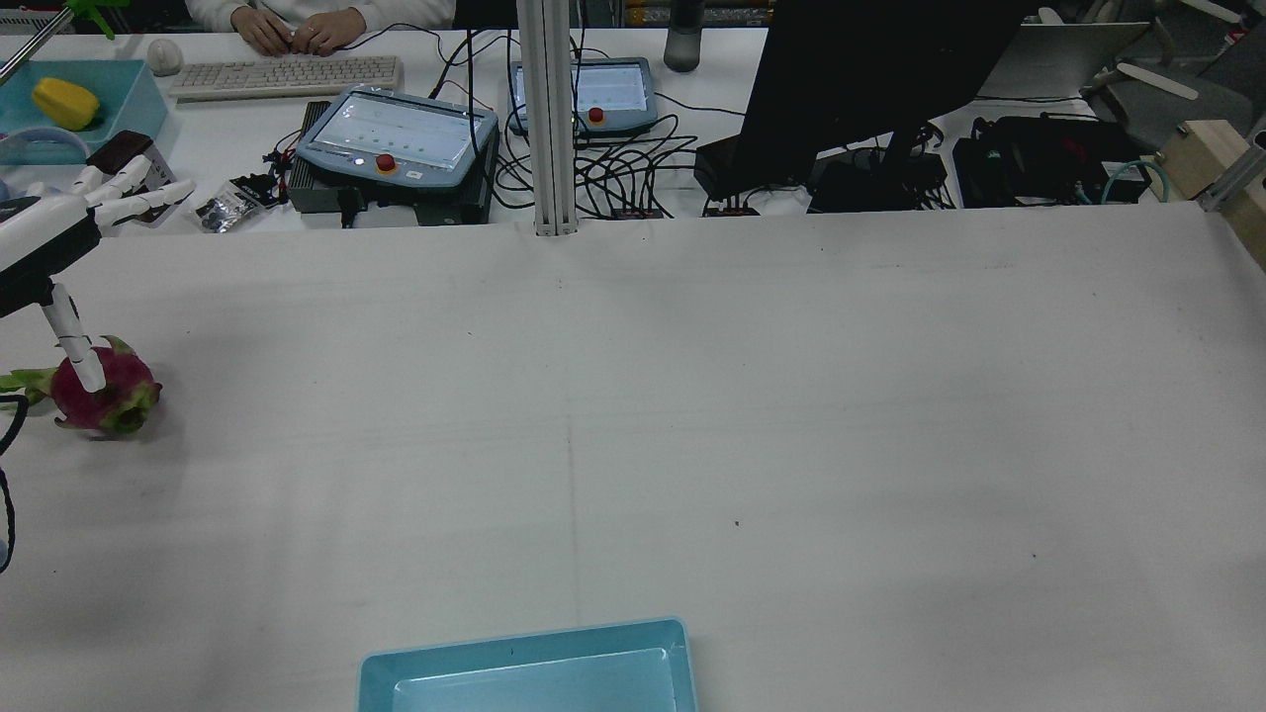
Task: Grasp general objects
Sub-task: 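Move the left hand down beside the pink dragon fruit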
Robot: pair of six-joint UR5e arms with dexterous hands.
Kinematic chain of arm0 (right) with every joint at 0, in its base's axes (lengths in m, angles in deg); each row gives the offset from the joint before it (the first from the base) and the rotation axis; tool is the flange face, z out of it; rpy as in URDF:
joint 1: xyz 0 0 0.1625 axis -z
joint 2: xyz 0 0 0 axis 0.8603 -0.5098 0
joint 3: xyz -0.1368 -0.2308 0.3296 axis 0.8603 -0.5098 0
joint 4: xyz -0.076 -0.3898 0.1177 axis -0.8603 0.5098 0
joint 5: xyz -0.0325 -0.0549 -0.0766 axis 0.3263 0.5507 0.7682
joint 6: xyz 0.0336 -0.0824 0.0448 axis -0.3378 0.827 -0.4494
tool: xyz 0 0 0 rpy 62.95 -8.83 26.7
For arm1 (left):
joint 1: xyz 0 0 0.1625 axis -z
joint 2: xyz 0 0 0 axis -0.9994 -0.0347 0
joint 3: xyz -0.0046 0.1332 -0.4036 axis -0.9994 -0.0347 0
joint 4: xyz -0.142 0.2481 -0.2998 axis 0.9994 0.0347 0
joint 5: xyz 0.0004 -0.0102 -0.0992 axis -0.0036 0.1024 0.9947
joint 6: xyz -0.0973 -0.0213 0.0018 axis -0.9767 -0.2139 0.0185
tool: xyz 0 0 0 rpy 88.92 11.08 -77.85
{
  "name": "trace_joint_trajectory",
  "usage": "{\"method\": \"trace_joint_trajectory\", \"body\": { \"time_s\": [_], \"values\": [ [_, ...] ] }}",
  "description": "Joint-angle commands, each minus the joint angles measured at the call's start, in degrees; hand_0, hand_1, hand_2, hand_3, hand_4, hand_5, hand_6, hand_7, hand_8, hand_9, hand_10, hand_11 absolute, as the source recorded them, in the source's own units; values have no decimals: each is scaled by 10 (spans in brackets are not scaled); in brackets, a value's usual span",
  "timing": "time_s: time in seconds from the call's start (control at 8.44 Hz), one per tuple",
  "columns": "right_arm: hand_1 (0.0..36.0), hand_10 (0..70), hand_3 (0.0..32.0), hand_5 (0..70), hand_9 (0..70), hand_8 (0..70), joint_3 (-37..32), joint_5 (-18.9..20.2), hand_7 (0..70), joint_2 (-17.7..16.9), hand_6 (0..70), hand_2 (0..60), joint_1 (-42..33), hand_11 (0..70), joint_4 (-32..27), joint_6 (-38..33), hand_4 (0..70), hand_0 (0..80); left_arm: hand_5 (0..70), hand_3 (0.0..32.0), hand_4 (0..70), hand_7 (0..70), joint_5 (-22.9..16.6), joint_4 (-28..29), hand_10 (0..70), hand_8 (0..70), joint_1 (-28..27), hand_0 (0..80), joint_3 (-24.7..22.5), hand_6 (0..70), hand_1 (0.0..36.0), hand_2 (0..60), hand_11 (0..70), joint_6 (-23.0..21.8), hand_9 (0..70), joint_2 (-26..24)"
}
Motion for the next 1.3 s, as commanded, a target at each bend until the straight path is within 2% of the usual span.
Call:
{"method": "trace_joint_trajectory", "body": {
  "time_s": [0.0,0.24,0.47,0.71,0.83,0.95,1.07,1.19],
  "values": [
    [0,0,0,0,0,0,0,0,0,0,0,0,0,0,0,0,0,0,0,304,0,0,4,53,0,0,-27,554,19,0,197,0,15,24,0,52],
    [0,0,0,0,0,0,0,0,0,0,0,0,1,0,0,0,0,0,0,320,0,0,23,84,0,0,-28,543,21,0,182,0,0,45,0,85],
    [0,0,0,0,0,0,-1,-1,0,0,0,0,1,0,0,0,0,0,0,320,0,0,44,105,0,0,-33,565,40,0,205,0,4,92,0,76],
    [0,0,0,0,0,0,-1,-1,0,0,0,0,1,0,0,0,0,0,0,320,0,0,45,126,0,0,-36,568,48,0,208,0,5,92,0,72],
    [0,0,0,0,0,0,0,-1,0,0,0,0,1,0,0,0,0,0,0,320,0,0,44,140,0,0,-40,567,69,0,213,1,3,92,0,72],
    [0,0,0,0,0,0,0,-1,0,0,0,0,1,0,0,0,0,0,0,320,0,0,44,161,0,0,-42,557,94,0,220,49,5,92,0,73],
    [0,0,0,0,0,0,-1,-1,0,0,0,0,1,0,0,0,0,0,0,320,0,0,44,187,0,0,-42,536,125,0,229,155,8,92,0,72],
    [0,0,0,0,0,0,0,-1,0,0,0,0,1,0,0,0,0,0,0,320,0,0,44,198,0,0,-42,508,140,0,244,319,9,92,0,72]
  ]
}}
